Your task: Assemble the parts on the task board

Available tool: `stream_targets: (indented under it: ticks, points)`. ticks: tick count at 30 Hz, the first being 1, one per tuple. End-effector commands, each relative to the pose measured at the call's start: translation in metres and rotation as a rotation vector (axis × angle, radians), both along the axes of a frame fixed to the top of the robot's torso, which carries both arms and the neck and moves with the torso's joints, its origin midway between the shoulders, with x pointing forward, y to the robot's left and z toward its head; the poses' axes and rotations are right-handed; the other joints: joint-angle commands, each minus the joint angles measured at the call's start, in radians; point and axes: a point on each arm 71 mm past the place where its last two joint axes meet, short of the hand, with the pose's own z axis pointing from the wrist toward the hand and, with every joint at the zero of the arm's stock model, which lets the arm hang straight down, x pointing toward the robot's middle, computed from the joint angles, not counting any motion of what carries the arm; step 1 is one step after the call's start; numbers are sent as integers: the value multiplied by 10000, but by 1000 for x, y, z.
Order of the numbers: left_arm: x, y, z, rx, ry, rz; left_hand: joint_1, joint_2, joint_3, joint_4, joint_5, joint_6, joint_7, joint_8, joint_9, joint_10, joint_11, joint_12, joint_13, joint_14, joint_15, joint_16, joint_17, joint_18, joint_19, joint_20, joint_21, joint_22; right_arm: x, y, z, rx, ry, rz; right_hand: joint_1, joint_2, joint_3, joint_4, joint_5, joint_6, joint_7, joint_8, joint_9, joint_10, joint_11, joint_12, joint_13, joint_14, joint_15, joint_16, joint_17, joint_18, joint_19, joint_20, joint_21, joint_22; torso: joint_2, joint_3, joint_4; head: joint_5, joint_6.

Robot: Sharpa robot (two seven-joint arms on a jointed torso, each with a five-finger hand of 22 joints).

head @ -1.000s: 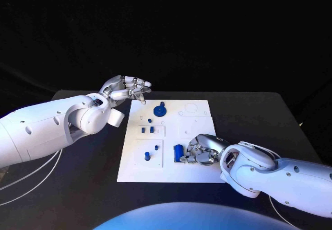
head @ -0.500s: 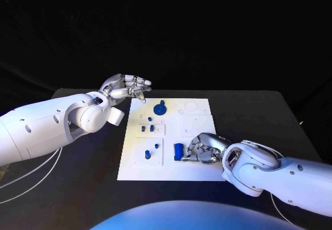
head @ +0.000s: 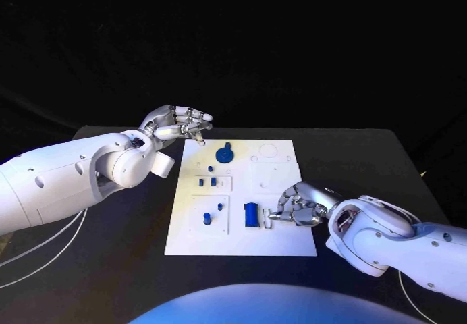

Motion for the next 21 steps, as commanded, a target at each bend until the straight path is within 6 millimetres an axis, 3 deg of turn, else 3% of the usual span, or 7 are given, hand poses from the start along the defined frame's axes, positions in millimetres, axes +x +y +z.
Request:
stream_targets:
  ticks: [1,11,17,21]
  points:
    - [0,-1,1,-141,-59,-88,-103,36,4,-49,37,-84,19,-1,-9,-68,-27,-42,9,-32,47,-60,10,53,13,20,-64,-9,4,-12,8,78,-592,-366,206,102,54,-37,115,-17,15,-38,-18,-57,24,-93,-96,961,14,26,2219,-151,25,75,-36,485,3,-1,-5,-90,40]
    - [-1,-1,1,-183,-70,-157,-111,29,2,-53,34,-85,19,0,-9,-69,-25,-40,10,-34,49,-62,11,51,13,22,-66,-11,7,-49,10,-965,-1028,-903,258,42,12,-14,188,-48,37,-84,-47,-150,38,-240,-213,958,20,21,2207,-146,15,77,-78,478,-6,0,-52,-281,84]
    - [-1,-1,1,-191,-81,-161,-111,29,2,-53,34,-85,19,0,-9,-69,-25,-40,10,-34,49,-62,11,51,13,22,-66,-11,1,-54,-1,-1350,-813,-903,223,16,-26,7,171,-54,51,-99,-58,-174,50,-279,-242,959,29,23,2214,-143,7,82,-107,469,-22,5,-77,-267,67]
    - [-1,-1,1,-185,-76,-154,-111,29,2,-53,34,-85,19,0,-9,-69,-25,-40,10,-34,49,-62,11,51,13,22,-66,-11,-1,-51,-8,-1481,-639,-848,220,14,-30,8,171,-54,51,-100,-59,-172,51,-276,-239,958,30,21,2208,-144,8,82,-102,472,-12,10,-55,-254,65]
